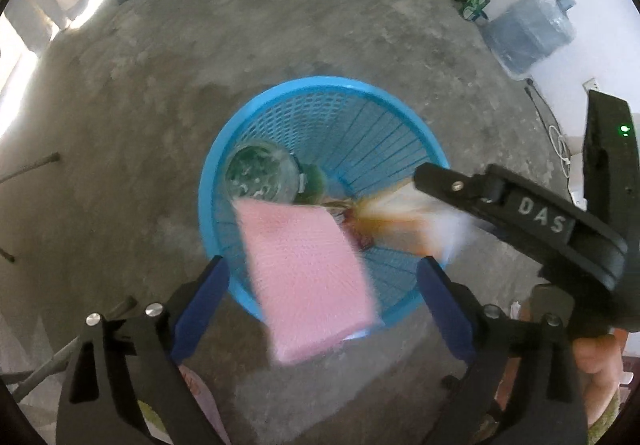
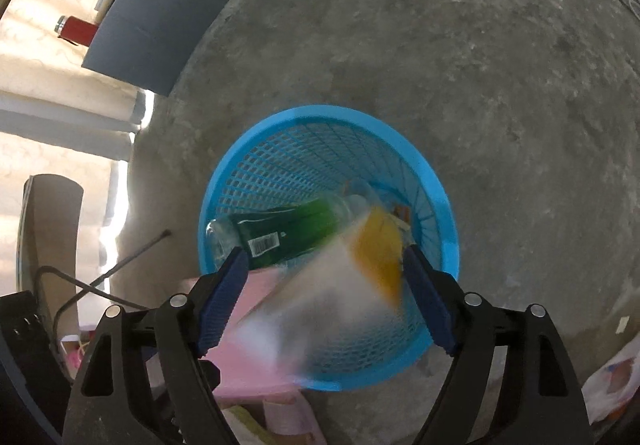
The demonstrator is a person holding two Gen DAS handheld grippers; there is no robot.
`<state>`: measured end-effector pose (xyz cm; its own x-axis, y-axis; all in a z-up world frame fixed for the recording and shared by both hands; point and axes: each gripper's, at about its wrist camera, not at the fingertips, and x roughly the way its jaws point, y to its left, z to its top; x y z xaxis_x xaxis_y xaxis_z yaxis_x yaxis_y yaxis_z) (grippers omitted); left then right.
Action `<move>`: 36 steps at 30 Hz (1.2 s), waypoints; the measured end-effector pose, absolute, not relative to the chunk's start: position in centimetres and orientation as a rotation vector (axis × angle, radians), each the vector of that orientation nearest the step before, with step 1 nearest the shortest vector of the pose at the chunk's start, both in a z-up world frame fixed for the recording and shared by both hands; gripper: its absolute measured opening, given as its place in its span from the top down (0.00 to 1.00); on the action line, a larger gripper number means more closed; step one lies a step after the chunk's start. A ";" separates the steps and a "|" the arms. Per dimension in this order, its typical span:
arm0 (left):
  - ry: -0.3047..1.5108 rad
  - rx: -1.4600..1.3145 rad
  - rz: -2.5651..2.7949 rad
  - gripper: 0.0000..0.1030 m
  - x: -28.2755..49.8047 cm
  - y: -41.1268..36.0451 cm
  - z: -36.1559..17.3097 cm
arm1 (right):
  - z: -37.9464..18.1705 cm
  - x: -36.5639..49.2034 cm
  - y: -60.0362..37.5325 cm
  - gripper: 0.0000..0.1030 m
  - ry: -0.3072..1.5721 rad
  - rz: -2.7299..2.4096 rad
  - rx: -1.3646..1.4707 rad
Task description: Collect trash
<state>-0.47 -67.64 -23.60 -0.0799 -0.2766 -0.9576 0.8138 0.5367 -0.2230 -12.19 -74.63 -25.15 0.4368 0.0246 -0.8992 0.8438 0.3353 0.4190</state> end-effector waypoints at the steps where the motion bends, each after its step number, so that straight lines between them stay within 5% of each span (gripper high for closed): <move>1: 1.357 0.514 -0.976 0.09 -0.5 -67.7 -23.6 | -25.2 -12.2 -74.6 0.26 0.980 -0.668 1.104; 10: 1.316 0.462 -0.985 0.09 -0.3 -67.4 -21.5 | -23.8 -14.6 -75.1 0.26 0.911 -0.729 1.104; 16: 1.225 0.380 -1.070 0.09 -1.1 -64.0 -15.2 | -19.7 -16.9 -72.9 0.26 0.805 -0.775 1.063; 20: 1.091 0.330 -1.159 0.09 -2.5 -58.0 -8.0 | -14.2 -18.3 -68.5 0.26 0.724 -0.811 0.941; 25: 0.888 0.383 -1.179 0.08 -4.2 -49.4 -1.4 | -7.3 -19.7 -60.5 0.12 0.588 -0.824 0.801; 36: 0.694 0.277 -0.941 0.06 -3.6 -30.8 2.9 | -0.1 -18.3 -43.7 0.08 0.550 -0.826 0.495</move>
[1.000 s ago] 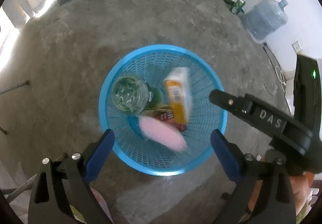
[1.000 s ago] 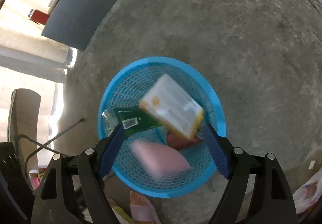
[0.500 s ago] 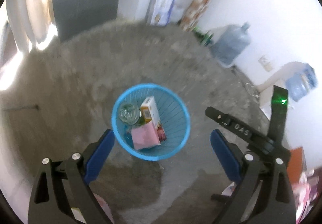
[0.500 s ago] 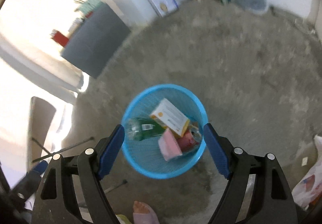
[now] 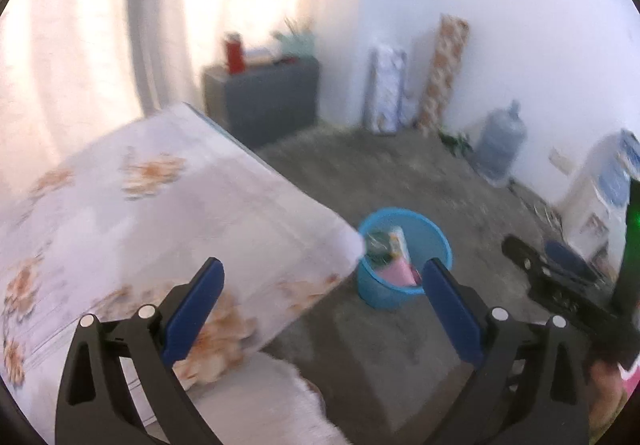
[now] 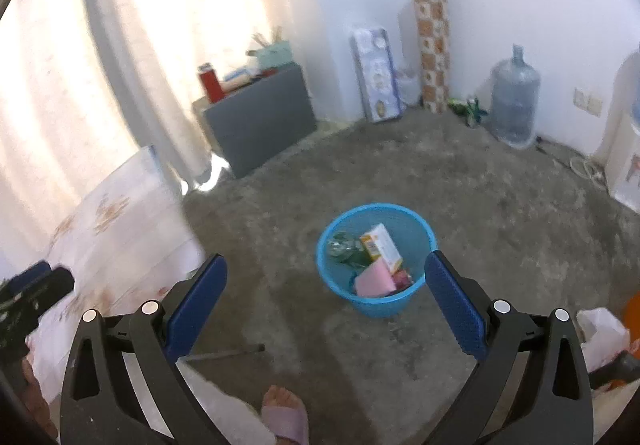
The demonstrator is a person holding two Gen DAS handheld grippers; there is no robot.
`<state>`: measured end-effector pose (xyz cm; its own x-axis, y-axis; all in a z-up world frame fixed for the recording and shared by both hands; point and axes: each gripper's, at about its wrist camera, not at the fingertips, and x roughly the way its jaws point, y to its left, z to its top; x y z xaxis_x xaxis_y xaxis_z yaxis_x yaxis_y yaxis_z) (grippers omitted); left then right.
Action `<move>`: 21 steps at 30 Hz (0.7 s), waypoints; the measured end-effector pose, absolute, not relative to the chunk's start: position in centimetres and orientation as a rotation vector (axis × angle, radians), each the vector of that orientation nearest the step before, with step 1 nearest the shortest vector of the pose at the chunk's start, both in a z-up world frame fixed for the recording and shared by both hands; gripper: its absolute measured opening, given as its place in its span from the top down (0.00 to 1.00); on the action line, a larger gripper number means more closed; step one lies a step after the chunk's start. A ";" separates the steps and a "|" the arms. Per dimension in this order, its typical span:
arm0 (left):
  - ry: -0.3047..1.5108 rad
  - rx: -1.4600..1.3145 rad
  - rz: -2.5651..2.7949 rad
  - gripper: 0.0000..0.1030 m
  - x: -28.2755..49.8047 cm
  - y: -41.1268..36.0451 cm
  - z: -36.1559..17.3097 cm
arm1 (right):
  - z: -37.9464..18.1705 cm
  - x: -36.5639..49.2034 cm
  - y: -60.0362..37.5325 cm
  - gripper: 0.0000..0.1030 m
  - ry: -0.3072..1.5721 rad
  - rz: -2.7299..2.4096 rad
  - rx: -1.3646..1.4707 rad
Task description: Collect trash
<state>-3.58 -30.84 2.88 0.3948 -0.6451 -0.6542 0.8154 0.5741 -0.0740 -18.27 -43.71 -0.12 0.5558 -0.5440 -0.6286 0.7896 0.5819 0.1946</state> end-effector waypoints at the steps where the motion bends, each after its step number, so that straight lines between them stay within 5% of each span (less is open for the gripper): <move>1: 0.682 0.259 -0.917 0.06 -3.6 -29.5 3.0 | 0.1 -17.9 -42.6 0.08 0.552 -0.810 0.481; 21: 0.706 0.165 -0.504 0.05 -2.8 -19.2 1.9 | 1.7 -12.2 -30.5 0.08 0.632 -0.759 0.090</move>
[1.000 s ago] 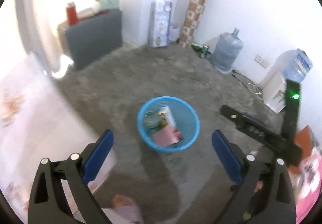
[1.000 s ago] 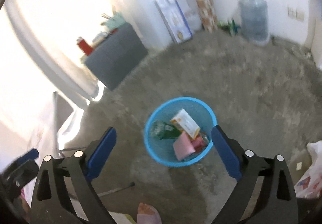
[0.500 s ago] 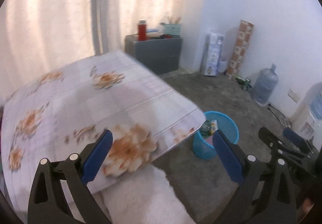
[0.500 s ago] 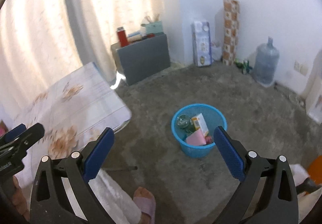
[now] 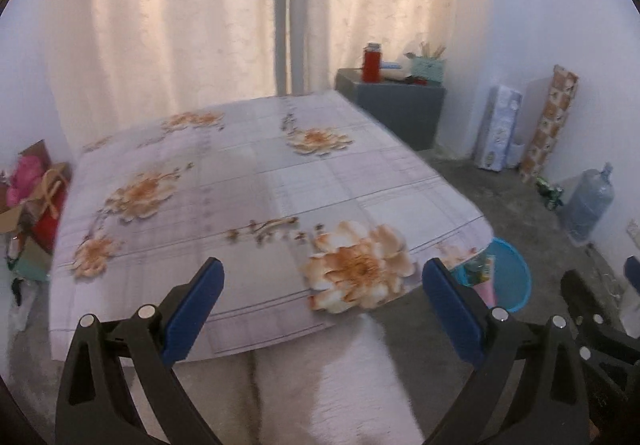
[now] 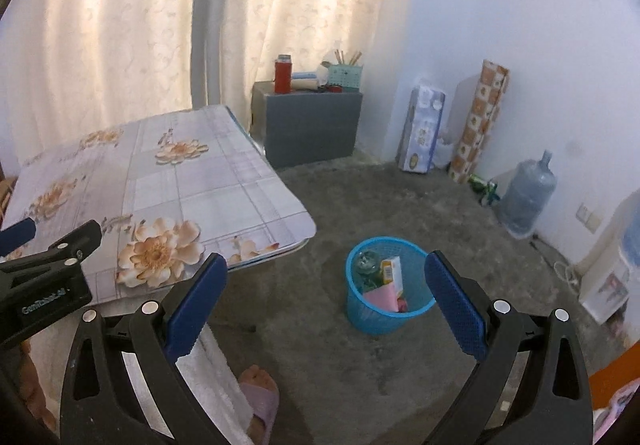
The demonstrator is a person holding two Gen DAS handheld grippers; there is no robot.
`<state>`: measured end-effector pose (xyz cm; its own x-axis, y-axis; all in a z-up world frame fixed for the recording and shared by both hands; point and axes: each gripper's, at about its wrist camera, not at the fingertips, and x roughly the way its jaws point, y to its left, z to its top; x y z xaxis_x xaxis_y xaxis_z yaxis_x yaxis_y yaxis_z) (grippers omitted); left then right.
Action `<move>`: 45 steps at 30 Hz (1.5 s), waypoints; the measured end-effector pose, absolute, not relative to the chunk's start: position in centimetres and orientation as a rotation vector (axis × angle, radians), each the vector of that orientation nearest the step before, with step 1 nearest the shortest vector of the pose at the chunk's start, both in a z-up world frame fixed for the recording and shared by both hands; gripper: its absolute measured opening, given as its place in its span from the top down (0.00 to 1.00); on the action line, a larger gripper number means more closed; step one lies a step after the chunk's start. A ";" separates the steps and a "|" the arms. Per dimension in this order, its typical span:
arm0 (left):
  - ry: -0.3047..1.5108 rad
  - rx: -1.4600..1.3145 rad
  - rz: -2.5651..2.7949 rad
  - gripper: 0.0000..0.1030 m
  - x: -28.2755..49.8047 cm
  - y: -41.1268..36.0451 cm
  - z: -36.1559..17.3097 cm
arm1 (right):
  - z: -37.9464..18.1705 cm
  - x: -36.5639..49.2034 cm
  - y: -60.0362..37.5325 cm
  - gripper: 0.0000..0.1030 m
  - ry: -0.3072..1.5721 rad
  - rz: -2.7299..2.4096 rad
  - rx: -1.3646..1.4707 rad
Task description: Collect trash
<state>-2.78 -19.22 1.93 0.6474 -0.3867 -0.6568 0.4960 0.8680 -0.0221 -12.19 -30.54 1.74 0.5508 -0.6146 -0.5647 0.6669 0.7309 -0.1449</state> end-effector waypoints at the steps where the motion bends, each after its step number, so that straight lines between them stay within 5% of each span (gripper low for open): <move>1: 0.718 0.167 -0.493 0.06 -2.7 -19.0 1.7 | 1.6 -12.0 -30.2 0.08 0.645 -0.752 0.085; 45: 0.835 0.184 -0.431 0.06 -3.1 -19.9 0.6 | 0.2 -13.7 -31.6 0.08 0.766 -0.799 0.173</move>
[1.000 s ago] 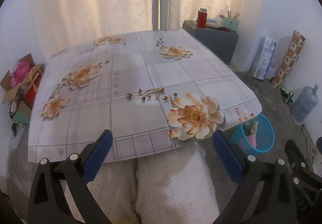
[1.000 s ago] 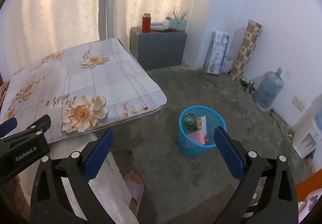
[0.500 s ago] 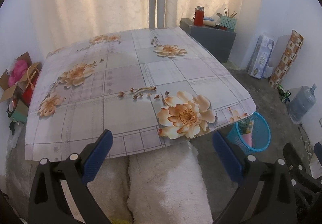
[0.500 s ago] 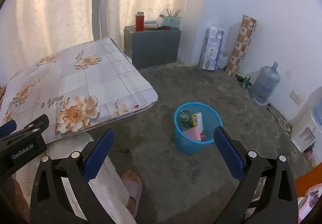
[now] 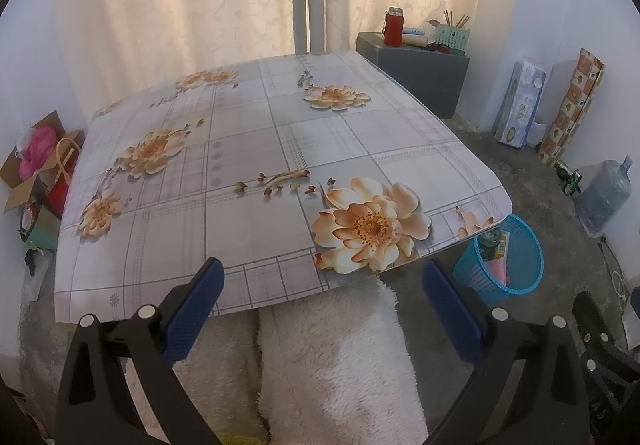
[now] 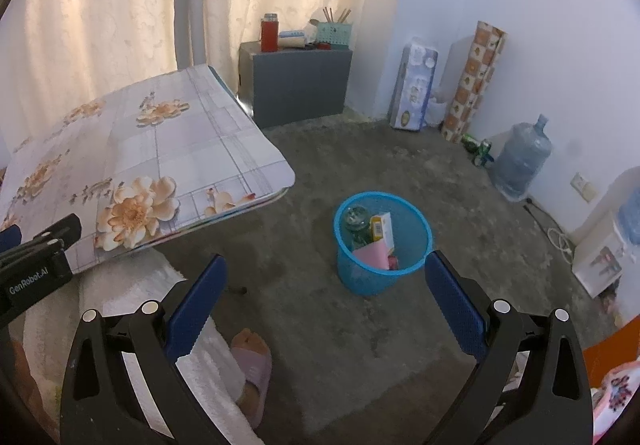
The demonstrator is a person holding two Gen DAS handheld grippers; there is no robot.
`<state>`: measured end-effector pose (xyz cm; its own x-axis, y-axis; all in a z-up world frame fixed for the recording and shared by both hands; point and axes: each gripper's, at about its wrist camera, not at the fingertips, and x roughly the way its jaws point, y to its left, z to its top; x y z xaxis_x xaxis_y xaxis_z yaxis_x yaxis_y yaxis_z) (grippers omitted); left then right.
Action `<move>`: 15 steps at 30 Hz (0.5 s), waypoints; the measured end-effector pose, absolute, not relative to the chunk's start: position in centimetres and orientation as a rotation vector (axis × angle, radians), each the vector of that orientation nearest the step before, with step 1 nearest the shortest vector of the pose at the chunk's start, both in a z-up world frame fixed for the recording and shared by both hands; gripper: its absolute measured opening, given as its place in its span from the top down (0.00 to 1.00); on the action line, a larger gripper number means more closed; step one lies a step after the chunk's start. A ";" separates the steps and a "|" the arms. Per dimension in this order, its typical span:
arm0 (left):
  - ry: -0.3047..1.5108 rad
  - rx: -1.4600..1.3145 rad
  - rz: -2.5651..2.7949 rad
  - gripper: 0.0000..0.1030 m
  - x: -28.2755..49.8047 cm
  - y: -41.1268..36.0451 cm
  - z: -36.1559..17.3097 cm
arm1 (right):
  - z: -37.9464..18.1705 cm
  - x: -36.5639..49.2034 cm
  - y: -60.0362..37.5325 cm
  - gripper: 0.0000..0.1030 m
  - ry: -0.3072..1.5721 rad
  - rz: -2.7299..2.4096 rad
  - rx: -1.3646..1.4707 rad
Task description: Collect trash
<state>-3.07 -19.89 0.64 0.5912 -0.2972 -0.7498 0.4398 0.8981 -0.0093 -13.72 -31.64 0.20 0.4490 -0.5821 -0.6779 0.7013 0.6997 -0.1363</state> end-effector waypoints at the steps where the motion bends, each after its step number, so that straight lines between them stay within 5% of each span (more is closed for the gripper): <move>1: 0.837 0.187 -0.431 0.06 -3.1 -19.9 0.6 | 0.3 -13.8 -31.7 0.08 0.767 -0.803 0.172; 15: 0.836 0.215 -0.425 0.06 -2.9 -20.0 0.2 | 0.8 -15.7 -33.4 0.08 0.752 -0.857 0.187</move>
<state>-2.95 -19.95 0.25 0.5928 -0.2793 -0.7554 0.4460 0.8948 0.0191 -15.68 -33.43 0.75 0.4187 -0.6161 -0.6672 0.7417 0.6559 -0.1402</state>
